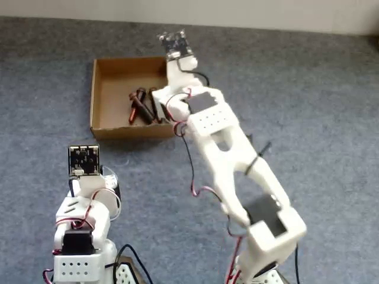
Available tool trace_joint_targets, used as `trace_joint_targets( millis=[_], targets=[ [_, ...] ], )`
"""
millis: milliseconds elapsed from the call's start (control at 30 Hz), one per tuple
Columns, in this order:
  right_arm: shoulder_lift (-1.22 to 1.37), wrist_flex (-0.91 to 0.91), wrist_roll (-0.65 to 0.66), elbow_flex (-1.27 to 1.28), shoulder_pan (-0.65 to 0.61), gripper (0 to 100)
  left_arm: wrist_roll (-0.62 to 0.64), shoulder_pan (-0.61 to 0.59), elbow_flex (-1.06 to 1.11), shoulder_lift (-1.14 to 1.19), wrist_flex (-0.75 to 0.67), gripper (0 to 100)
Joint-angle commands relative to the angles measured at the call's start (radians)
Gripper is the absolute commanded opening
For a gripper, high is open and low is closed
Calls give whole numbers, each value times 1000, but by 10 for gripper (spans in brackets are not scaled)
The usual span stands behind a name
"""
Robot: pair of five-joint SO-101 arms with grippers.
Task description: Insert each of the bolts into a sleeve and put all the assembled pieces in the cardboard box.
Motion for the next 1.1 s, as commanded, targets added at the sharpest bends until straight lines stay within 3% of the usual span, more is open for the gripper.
trace_joint_targets(
  millis=[0,600,1067],
  targets=[
    [-202,124,-9,71,-10,2,-14,-5,19,-2,-21,6],
    [-981,150,-8,920,176,12,-14,-5,19,-2,-21,7],
    [-1514,148,-3,1408,245,12,-14,-5,19,-2,-21,7]
  ],
)
